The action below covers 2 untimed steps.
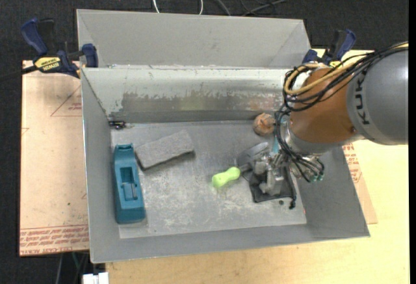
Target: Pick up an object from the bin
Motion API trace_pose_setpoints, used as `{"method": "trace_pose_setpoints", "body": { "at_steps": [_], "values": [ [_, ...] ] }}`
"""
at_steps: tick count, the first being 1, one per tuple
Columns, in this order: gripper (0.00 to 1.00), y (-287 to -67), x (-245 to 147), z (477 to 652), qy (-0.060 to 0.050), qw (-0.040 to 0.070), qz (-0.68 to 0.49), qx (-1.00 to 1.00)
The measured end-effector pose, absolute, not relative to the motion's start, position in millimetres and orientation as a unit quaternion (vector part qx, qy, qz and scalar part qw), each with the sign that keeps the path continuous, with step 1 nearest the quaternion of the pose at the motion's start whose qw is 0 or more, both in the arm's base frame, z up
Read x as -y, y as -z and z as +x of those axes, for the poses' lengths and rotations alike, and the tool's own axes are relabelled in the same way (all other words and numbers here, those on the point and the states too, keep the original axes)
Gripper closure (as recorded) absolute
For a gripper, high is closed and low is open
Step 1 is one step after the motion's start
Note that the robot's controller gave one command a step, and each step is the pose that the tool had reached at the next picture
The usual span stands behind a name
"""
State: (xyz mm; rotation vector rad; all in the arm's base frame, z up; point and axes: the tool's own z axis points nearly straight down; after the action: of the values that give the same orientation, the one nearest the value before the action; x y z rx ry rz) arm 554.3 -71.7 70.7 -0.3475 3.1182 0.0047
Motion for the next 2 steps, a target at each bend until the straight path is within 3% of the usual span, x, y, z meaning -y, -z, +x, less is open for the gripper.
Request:
{"method": "trace_pose_setpoints", "body": {
  "at_steps": [1, 2],
  "values": [
    [1.0, -70.7, 71.7, 554.3, -0.001, 0.002, -0.111, -0.994],
    [1.0, -70.6, 80.5, 580.2, -0.002, 0.002, -0.122, -0.993]
  ]
}}
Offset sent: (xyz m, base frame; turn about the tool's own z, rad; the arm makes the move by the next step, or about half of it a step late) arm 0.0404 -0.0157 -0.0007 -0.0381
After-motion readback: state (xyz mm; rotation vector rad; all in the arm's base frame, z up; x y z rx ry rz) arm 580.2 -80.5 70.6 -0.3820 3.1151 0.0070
